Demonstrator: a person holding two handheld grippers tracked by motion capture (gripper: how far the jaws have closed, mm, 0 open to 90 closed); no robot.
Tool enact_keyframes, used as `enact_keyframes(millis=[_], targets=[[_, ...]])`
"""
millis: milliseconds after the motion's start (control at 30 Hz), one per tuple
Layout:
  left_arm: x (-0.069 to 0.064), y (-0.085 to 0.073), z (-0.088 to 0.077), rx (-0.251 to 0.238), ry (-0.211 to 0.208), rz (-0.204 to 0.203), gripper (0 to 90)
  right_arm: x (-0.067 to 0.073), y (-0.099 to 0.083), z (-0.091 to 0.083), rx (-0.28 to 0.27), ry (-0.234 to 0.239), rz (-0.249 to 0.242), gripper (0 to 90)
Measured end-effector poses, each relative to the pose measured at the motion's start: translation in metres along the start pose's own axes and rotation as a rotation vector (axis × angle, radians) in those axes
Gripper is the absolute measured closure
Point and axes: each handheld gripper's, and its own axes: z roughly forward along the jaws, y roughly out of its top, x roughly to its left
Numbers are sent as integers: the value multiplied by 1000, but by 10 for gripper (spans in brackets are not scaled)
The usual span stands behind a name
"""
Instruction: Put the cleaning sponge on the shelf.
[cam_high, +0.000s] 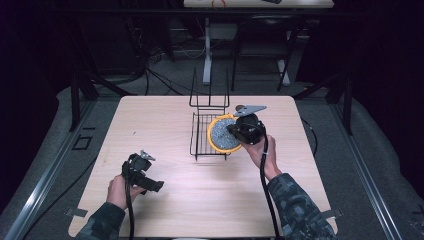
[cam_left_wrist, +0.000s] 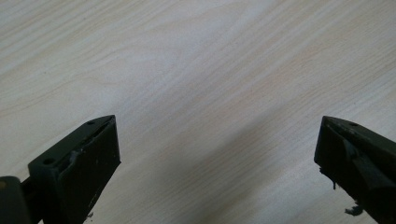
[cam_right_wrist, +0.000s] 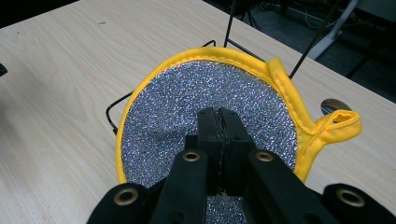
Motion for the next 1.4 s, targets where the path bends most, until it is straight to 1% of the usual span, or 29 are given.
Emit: enact_keyframes(millis=[33, 133, 267, 300, 500, 600, 700, 733, 900, 1033, 1267, 1400], targets=[[0, 0, -1, -8, -1, -4, 2, 1, 0, 1, -3, -2, 3, 890], [0, 0, -1, -11, -1, -2, 1, 1, 1, 2, -5, -2, -4, 890], [0, 0, -1, -16, 4, -2, 1, 3, 1, 6, -8, -4, 1, 890], [0, 0, -1, -17, -2, -2, 1, 3, 1, 7, -18, -5, -9, 890], [1, 0, -2, -29, -8, -4, 1, 8, 3, 12, -31, -6, -4, 891], [1, 0, -3, -29, -1, -8, 1, 10, 4, 15, -29, -2, -12, 890], [1, 0, -3, -30, -2, -7, 1, 13, 4, 18, -22, 5, -8, 890], [1, 0, -3, -30, -3, -8, 0, 13, 4, 20, -24, 5, -17, 890], [1, 0, -4, -29, -7, -7, 0, 16, 5, 26, -25, 7, -21, 889], [2, 0, -4, -31, -11, -8, 0, 19, 4, 31, -16, 16, -11, 889], [2, 0, -4, -32, -13, -7, 1, 22, 1, 41, -4, 14, -19, 889], [2, 0, -3, -26, -16, -2, 0, 22, -1, 46, 3, 11, -14, 889]])
